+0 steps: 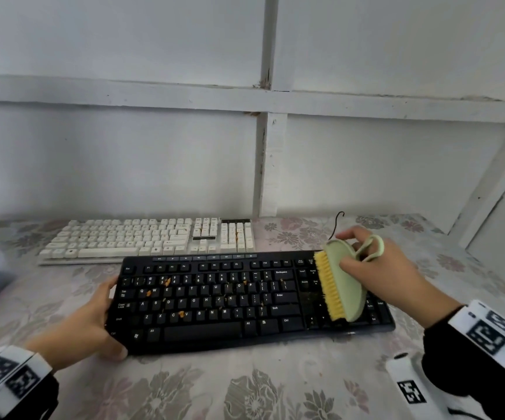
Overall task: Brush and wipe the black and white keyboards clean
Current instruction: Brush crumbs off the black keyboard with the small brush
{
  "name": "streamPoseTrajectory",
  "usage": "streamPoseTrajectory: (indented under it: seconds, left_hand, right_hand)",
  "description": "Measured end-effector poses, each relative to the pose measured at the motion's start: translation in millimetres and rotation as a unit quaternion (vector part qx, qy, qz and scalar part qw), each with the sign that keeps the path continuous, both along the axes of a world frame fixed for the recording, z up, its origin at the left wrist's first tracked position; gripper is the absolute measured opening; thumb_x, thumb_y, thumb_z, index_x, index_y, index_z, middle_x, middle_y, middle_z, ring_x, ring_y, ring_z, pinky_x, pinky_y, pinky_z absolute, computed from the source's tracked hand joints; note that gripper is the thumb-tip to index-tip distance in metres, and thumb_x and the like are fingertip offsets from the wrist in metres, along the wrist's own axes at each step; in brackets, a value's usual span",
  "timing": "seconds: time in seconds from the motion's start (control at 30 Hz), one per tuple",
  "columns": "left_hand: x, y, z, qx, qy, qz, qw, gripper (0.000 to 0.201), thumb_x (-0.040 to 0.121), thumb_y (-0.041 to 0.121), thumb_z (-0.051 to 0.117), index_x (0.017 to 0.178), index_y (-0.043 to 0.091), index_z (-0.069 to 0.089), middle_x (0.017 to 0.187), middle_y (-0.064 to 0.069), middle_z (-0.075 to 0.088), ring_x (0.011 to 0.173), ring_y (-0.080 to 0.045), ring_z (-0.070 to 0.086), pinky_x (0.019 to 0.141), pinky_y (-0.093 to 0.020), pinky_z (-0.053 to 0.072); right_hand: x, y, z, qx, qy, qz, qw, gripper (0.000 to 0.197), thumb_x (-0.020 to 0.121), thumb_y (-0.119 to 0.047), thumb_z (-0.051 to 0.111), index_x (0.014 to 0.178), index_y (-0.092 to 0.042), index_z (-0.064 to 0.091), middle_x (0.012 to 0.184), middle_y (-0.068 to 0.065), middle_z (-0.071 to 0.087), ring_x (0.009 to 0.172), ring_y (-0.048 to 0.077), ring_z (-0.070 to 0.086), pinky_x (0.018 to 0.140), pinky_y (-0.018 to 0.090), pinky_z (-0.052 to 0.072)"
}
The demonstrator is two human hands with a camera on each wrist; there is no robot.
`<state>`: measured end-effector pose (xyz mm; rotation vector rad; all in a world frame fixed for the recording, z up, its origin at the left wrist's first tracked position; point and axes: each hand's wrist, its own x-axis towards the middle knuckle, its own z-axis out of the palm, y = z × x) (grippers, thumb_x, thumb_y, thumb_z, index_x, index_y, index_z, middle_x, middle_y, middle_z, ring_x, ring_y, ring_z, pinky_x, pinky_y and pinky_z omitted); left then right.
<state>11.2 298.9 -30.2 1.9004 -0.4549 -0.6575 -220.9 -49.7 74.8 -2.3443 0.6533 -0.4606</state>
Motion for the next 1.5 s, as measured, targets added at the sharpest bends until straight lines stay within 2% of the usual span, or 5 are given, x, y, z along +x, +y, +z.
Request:
streamPoseTrajectory:
  seconds: [0.5, 0.77, 1.2, 1.37, 1.5]
  left_hand:
    - [-6, -3, 5, -0.015, 0.004, 0.004, 1.000, 0.124, 0.019, 0.002, 0.071, 0.126, 0.042, 0.024, 0.109, -0.013, 0.062, 0.102, -0.030, 0.061, 0.079, -0.042, 0.051]
    - [-6, -3, 6, 0.002, -0.009, 0.003, 1.000, 0.120, 0.021, 0.005, 0.070, 0.124, 0.045, 0.024, 0.107, -0.012, 0.063, 0.100, -0.028, 0.062, 0.082, -0.043, 0.052]
    - [-11, -3, 11, 0.023, -0.022, -0.008, 0.999, 0.120, 0.026, 0.010, 0.070, 0.128, 0.044, 0.017, 0.110, -0.007, 0.062, 0.103, -0.025, 0.061, 0.089, -0.045, 0.050]
    - [-15, -4, 14, 0.018, -0.031, -0.011, 0.999, 0.118, 0.026, 0.018, 0.072, 0.127, 0.045, 0.016, 0.111, -0.003, 0.061, 0.105, -0.021, 0.060, 0.091, -0.041, 0.048]
    - [-11, -2, 11, 0.024, -0.026, -0.007, 0.999, 0.118, 0.030, 0.004, 0.068, 0.129, 0.045, 0.018, 0.110, -0.009, 0.062, 0.103, -0.027, 0.061, 0.085, -0.045, 0.052]
  right_hand:
    - [15, 7, 14, 0.022, -0.037, 0.012, 0.999, 0.035, 0.083, -0.008, 0.057, 0.113, -0.028, 0.058, 0.089, 0.004, 0.066, 0.076, 0.029, 0.064, 0.057, 0.033, 0.049]
    - [0, 14, -10, 0.007, 0.014, 0.028, 0.999, 0.025, 0.083, -0.010, 0.059, 0.104, -0.025, 0.059, 0.087, 0.003, 0.066, 0.067, 0.014, 0.058, 0.048, 0.014, 0.041]
    - [15, 1, 19, 0.043, -0.047, -0.001, 0.998, 0.031, 0.082, -0.008, 0.058, 0.107, -0.026, 0.060, 0.084, 0.001, 0.065, 0.066, 0.016, 0.059, 0.055, 0.027, 0.047]
    - [5, 12, -2, 0.011, 0.003, 0.020, 1.000, 0.026, 0.085, -0.007, 0.059, 0.105, -0.025, 0.057, 0.091, -0.002, 0.064, 0.070, 0.012, 0.061, 0.045, 0.012, 0.042]
    - [-26, 29, -13, 0.027, 0.053, 0.051, 0.997, 0.026, 0.082, -0.009, 0.060, 0.095, -0.032, 0.059, 0.086, -0.002, 0.066, 0.073, 0.021, 0.064, 0.055, 0.025, 0.049]
